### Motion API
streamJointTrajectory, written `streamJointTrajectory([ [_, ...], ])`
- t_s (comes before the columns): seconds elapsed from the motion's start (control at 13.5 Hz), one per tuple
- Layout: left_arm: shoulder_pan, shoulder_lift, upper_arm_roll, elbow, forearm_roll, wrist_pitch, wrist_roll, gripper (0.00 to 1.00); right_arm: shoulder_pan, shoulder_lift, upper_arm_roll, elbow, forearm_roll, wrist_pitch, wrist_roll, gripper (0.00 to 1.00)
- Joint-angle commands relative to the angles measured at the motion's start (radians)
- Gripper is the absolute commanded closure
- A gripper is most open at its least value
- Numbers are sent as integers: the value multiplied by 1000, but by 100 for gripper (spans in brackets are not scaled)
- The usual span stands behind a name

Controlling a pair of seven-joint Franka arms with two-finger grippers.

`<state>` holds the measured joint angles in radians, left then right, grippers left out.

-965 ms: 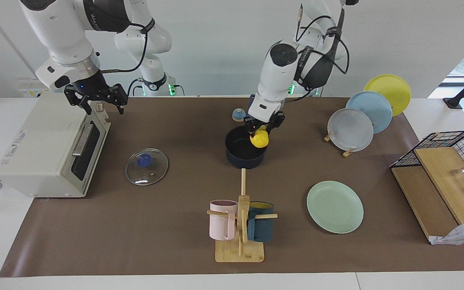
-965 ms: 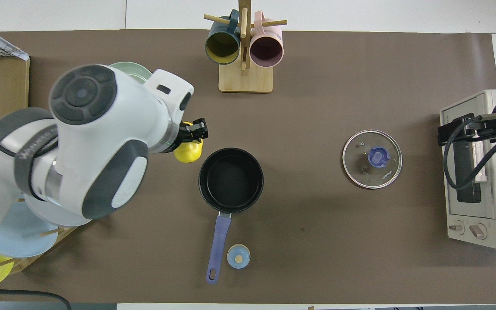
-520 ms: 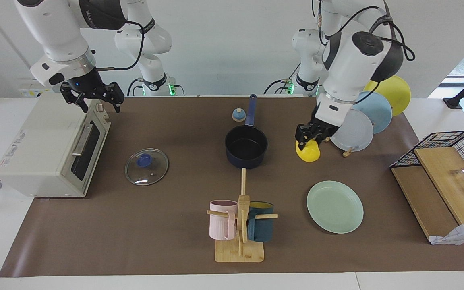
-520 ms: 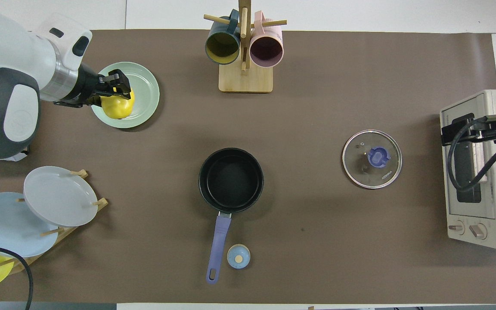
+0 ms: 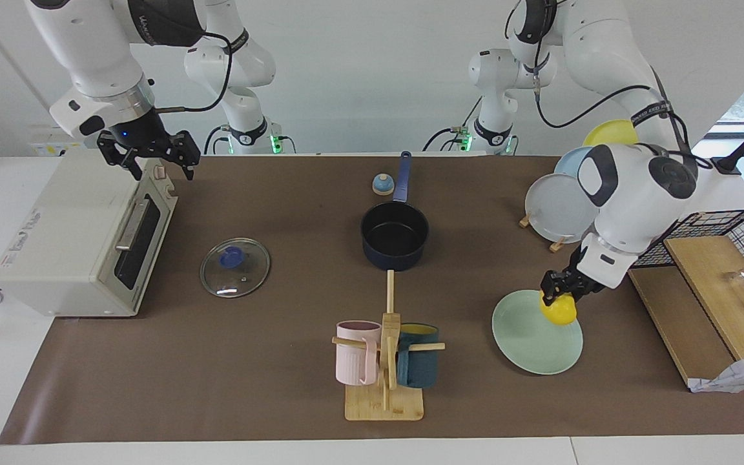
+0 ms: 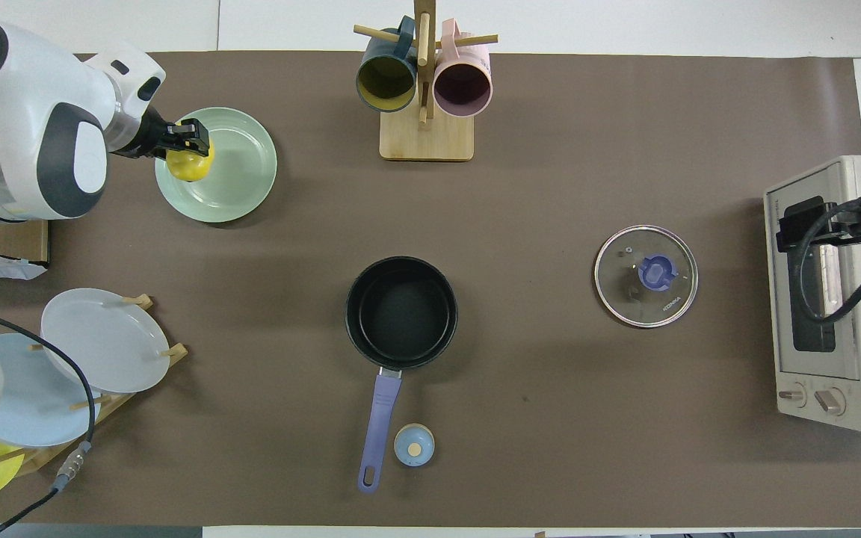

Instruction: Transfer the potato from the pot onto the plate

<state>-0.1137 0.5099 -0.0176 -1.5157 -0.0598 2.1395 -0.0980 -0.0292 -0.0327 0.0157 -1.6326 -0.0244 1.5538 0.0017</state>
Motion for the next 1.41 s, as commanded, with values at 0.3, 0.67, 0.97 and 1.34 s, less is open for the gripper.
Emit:
streamJointTrajectory([
  [0.3, -17, 27, 2, -40, 63, 74, 14, 95, 11, 22, -19, 60, 17, -58, 1, 0],
  [0.67, -12, -22, 2, -2, 60, -36, 12, 0, 14, 19, -20, 57, 40, -57, 0, 0],
  [0.97, 28, -216, 5, -4, 29, -225, -5, 0, 20, 14, -16, 40, 38, -12, 6, 0],
  [1.34, 60, -444, 16, -8, 31, -459, -3, 0, 20, 13, -13, 39, 38, -14, 6, 0],
])
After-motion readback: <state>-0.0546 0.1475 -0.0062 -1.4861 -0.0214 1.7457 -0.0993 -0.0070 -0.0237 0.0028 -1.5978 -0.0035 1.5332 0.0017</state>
